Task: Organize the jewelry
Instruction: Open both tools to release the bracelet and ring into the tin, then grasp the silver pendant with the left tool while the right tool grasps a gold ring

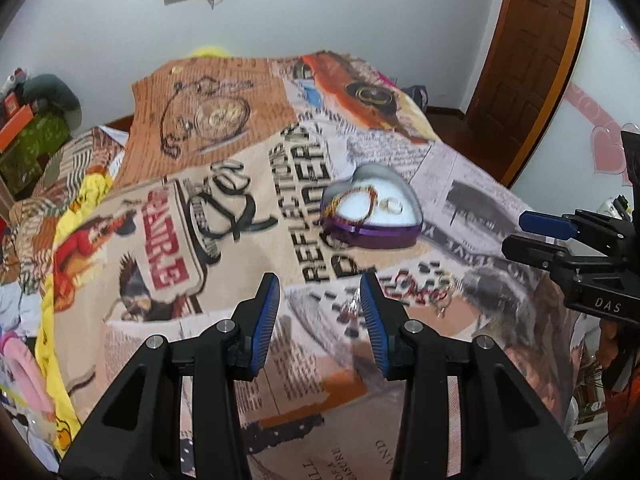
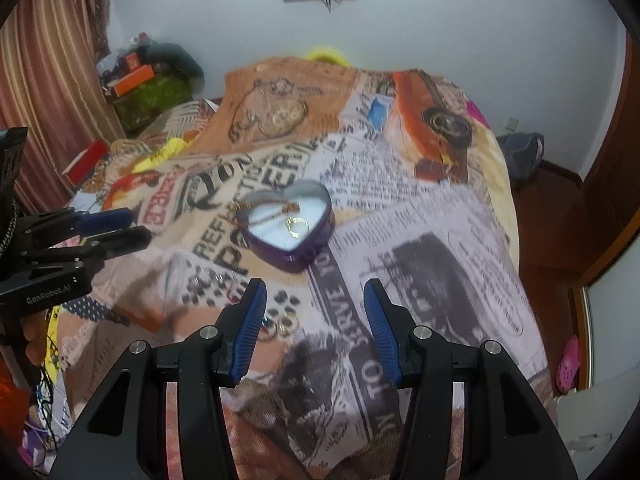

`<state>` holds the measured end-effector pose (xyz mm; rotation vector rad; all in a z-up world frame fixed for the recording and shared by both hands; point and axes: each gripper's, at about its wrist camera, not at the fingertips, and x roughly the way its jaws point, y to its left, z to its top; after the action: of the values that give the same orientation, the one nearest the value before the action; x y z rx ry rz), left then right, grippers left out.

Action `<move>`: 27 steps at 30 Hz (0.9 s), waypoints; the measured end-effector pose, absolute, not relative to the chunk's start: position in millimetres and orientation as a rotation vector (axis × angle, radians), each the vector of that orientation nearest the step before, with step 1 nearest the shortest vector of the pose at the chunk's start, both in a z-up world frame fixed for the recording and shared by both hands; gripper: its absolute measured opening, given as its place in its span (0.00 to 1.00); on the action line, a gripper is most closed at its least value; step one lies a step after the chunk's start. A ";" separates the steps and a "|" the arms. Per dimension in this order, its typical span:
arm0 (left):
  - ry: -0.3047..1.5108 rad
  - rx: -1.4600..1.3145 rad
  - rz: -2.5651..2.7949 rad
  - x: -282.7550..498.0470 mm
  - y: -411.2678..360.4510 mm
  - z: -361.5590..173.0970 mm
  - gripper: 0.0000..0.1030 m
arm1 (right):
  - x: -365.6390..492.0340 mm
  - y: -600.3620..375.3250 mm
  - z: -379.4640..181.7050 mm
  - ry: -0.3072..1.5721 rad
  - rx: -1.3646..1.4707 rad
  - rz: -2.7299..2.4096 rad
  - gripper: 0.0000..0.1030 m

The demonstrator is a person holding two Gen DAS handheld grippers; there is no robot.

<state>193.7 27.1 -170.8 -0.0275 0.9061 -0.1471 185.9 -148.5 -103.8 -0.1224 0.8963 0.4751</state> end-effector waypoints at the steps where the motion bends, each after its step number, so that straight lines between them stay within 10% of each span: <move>1: 0.916 -0.031 -0.148 193.4 27.9 -174.6 0.40 | 185.2 -149.2 -106.9 0.904 -0.120 0.475 0.45; 22: 0.985 -0.047 -0.202 202.1 15.3 -218.9 0.30 | 185.9 -139.0 -157.9 1.000 -0.117 0.524 0.45; 27: 0.980 -0.029 -0.227 204.0 11.9 -220.4 0.28 | 190.0 -135.6 -165.1 1.008 -0.119 0.541 0.30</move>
<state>204.0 11.9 -220.4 -0.0294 0.9801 -0.2267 190.0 -135.6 -165.1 -0.1187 1.0082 0.5409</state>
